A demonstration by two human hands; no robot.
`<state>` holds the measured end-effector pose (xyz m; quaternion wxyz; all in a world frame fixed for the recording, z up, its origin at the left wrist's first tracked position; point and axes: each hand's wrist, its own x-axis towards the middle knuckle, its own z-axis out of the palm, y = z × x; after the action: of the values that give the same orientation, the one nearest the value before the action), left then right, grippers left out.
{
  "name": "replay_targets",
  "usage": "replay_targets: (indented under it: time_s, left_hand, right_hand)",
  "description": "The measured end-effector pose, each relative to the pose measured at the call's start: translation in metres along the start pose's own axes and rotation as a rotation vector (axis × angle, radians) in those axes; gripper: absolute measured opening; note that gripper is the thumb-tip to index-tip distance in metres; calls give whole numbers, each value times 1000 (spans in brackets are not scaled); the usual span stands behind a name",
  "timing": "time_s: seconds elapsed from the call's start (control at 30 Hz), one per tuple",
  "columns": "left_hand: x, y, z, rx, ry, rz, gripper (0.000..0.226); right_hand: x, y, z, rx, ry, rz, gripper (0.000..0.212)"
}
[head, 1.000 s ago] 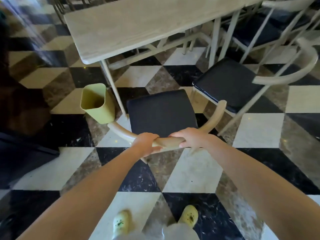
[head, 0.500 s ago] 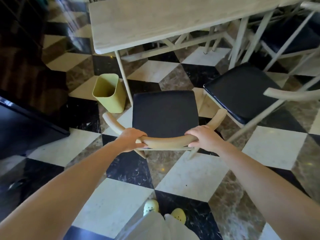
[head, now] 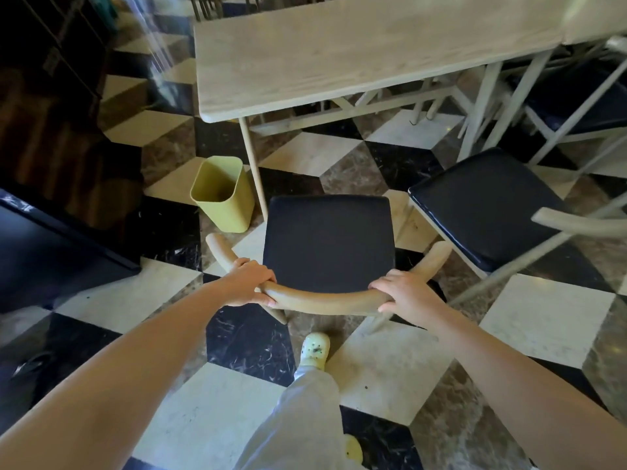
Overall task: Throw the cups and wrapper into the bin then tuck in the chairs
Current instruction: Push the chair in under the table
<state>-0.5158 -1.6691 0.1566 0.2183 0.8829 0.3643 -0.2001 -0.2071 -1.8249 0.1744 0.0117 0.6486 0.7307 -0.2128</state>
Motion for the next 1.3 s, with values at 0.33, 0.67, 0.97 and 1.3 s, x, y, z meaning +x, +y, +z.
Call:
replay_targets:
  time_s: [0.33, 0.67, 0.97, 1.3]
  left_hand:
    - [63, -46, -53, -37, 31, 32, 32]
    - [144, -80, -112, -58, 122, 2, 30]
    - [191, -112, -151, -113, 143, -52, 32]
    - [240, -116, -186, -171, 186, -142, 37]
  right_hand:
    - [83, 19, -37, -22, -28, 31, 44]
    - [190, 63, -92, -96, -117, 62, 39]
    - [270, 89, -126, -164, -181, 47, 39]
    - [343, 135, -169, -244, -242, -28, 46]
